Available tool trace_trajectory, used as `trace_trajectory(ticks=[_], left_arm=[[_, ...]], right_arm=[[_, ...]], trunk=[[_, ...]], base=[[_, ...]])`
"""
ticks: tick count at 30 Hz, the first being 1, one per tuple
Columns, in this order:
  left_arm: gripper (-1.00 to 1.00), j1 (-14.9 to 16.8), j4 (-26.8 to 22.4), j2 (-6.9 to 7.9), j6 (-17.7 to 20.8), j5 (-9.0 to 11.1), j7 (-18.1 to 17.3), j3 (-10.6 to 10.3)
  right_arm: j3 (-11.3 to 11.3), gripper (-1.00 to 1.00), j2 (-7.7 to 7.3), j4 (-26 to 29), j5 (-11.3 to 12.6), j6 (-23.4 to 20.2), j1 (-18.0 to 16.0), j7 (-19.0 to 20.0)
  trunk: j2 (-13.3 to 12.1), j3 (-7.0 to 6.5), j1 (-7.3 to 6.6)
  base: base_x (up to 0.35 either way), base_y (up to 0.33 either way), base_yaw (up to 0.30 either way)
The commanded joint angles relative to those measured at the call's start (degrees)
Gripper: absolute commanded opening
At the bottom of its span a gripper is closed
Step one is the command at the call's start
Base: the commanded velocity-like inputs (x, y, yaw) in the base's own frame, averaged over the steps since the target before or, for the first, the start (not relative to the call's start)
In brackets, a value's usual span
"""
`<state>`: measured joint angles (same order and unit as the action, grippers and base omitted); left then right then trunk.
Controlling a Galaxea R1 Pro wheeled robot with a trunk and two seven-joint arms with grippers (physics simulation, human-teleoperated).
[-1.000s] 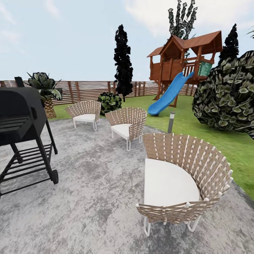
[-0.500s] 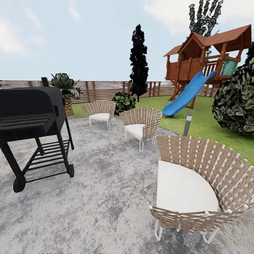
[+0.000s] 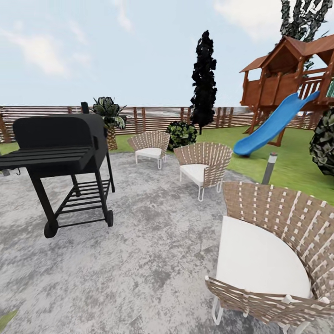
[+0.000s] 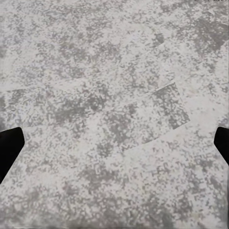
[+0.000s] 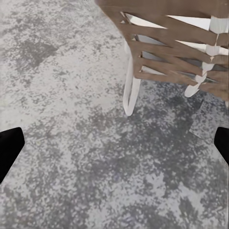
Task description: Pick up the pesticide atomizer in the garden and spray insectifuge to fully cover both potted plants in the garden.
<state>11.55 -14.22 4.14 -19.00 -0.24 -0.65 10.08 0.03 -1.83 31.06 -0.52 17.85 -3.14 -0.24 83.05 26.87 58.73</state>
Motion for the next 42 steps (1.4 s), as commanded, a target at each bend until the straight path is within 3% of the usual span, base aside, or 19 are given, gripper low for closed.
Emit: trace_trajectory(ticks=[1,12,42], left_arm=[[1.0,0.06,0.07,-0.01,-0.22,-0.03,-0.06,0.14],[1.0,0.06,0.14,0.02,-0.25,-0.02,-0.06,0.19],[1.0,0.06,0.21,-0.01,-0.17,-0.11,-0.14,0.11]], right_arm=[[0.02,1.0,-0.01,-0.03,-0.07,0.18,-0.02,-0.02],[0.06,1.0,-0.01,-0.03,-0.09,0.17,-0.02,-0.02],[-0.03,1.0,-0.01,-0.03,0.0,0.25,-0.02,-0.11]], trunk=[[0.03,0.06,0.0],[0.03,0.06,0.0],[0.03,0.06,0.0]], base=[[0.0,-0.269,0.274],[0.0,-0.232,0.273],[0.0,-0.006,0.273]])
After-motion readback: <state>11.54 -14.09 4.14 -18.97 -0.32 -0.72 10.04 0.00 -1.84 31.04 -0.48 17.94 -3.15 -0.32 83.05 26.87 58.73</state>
